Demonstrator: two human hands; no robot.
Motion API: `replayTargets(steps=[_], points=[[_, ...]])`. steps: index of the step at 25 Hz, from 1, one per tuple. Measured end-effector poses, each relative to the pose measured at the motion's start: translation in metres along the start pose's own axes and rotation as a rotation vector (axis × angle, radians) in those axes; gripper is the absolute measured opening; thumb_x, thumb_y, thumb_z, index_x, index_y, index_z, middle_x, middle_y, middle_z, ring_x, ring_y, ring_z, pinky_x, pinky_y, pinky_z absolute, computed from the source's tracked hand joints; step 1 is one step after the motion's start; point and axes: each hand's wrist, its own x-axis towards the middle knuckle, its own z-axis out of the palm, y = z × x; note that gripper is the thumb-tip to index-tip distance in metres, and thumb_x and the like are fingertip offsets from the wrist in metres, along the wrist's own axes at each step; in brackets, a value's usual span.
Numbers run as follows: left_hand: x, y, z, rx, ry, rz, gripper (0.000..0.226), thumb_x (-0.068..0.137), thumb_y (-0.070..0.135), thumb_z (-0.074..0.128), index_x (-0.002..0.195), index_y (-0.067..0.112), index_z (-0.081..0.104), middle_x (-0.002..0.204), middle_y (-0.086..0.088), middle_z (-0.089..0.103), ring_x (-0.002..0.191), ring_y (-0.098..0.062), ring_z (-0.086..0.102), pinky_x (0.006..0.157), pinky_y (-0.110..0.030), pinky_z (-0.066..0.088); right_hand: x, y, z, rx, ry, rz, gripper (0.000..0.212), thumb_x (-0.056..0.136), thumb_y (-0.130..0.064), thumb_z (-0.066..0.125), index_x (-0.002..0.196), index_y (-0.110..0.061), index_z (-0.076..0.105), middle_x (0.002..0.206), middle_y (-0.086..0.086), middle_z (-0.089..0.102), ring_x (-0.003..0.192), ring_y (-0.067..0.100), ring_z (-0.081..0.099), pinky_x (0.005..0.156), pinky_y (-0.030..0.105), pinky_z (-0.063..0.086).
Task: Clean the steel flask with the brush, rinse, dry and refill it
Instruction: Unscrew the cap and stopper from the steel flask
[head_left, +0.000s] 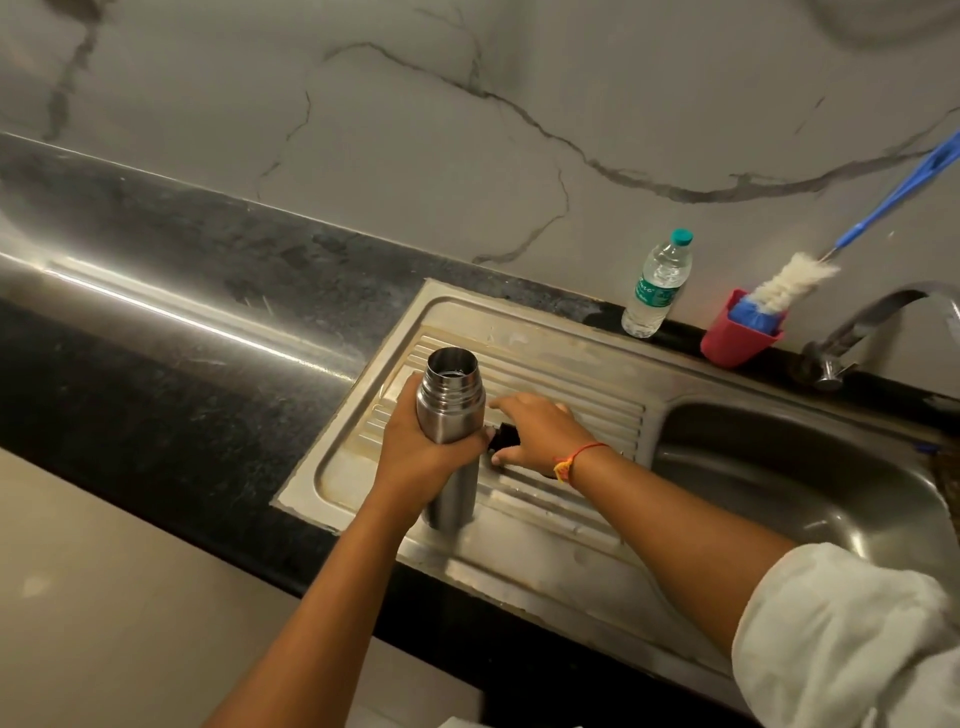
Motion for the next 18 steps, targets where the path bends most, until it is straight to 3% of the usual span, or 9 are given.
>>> replayTargets(steps=[4,8,12,15,18], points=[[-0.006,0.007,0.002,-0.013,-0.021,-0.024,0.064,0.072,0.001,0.089,0.11,0.04,0.056,0.096,0.028,0.07,0.09,0.004,0.068,0.071,-0.011,0.053,-0.017,0.001,-0.009,0.238,0.088,0.033,0.061,0.081,-0.046,0.076,0.135,-0.028,0.054,0.138,-0.002,0.055,0.128,0.019,0.05,0.107,0.039,0.043],[-0.006,0.02,0.012,-0.066,-0.084,-0.007,0.06,0.071,0.002,0.089,0.114,0.03,0.059,0.1,0.01,0.074,0.093,-0.009,0.072,0.074,-0.02,0.057,-0.056,-0.02,-0.027,0.856,0.167,0.056,0.025,0.096,-0.039,0.06,0.115,-0.025,0.068,0.108,-0.005,0.07,0.1,0.008,0.065,0.086,0.029,0.054],[-0.009,0.038,0.037,-0.126,-0.179,0.018,0.056,0.07,0.013,0.091,0.115,0.024,0.06,0.1,0.004,0.074,0.093,-0.016,0.073,0.076,-0.025,0.059,-0.105,-0.03,-0.044,1.18,0.144,0.037,0.028,0.103,-0.032,0.047,0.123,-0.02,0.064,0.113,-0.001,0.07,0.102,0.009,0.067,0.079,0.019,0.053],[-0.011,0.045,0.059,-0.126,-0.285,0.027,0.064,0.068,0.027,0.092,0.123,0.024,0.058,0.105,0.003,0.073,0.098,-0.017,0.072,0.079,-0.027,0.059,-0.135,-0.015,-0.048,1.238,0.191,0.029,0.037,0.093,-0.039,0.056,0.13,-0.033,0.056,0.12,-0.009,0.068,0.113,0.01,0.065,0.092,0.029,0.055],[-0.016,0.048,0.089,-0.137,-0.394,-0.011,0.065,0.07,0.035,0.09,0.126,0.03,0.057,0.108,0.004,0.073,0.102,-0.017,0.071,0.085,-0.033,0.06,-0.161,0.01,-0.051,1.222,0.193,0.043,0.052,0.092,-0.026,0.067,0.14,-0.03,0.047,0.132,-0.005,0.063,0.123,0.016,0.06,0.103,0.039,0.05]])
